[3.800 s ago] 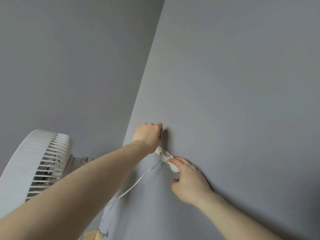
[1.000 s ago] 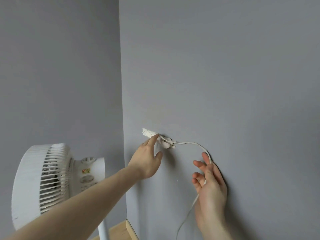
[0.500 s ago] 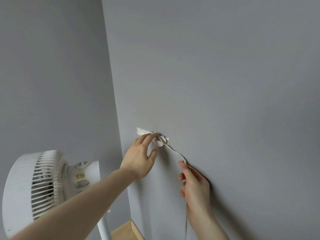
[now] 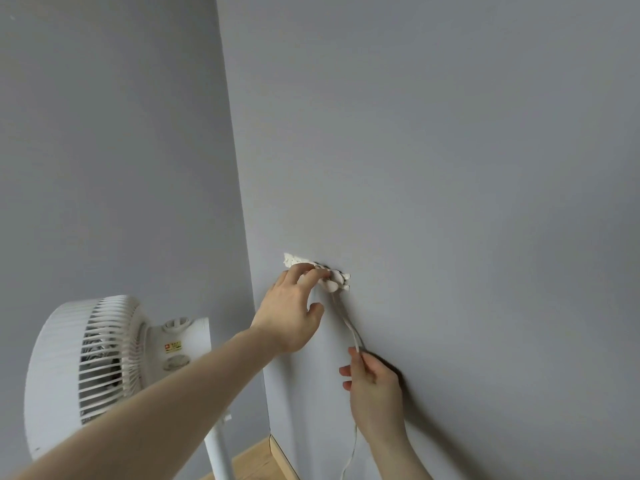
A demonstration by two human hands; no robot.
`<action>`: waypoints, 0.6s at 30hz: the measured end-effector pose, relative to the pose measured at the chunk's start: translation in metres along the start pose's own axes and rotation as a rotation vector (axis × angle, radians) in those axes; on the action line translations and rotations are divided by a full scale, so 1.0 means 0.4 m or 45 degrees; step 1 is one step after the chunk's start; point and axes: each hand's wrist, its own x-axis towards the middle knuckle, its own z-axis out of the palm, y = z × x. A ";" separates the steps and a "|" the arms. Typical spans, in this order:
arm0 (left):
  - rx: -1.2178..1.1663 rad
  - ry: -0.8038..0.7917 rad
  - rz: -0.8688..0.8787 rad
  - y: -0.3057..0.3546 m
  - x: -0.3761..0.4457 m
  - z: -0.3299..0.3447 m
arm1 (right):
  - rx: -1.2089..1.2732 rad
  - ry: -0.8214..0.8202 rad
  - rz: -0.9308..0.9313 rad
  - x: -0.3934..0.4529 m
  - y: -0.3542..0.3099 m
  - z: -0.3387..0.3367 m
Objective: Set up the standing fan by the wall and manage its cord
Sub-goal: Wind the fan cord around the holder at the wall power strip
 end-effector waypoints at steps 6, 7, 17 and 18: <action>-0.046 -0.063 0.017 -0.008 0.005 -0.015 | -0.460 -0.171 -0.051 -0.007 0.008 0.049; -0.051 -0.063 0.027 -0.010 0.006 -0.016 | -0.453 -0.127 -0.090 -0.018 0.002 0.066; -0.439 0.179 -0.050 -0.068 0.014 -0.008 | -0.629 0.013 -0.273 -0.004 0.023 0.169; -0.506 0.261 -0.160 -0.084 0.011 -0.002 | -0.626 0.016 -0.280 0.000 0.028 0.177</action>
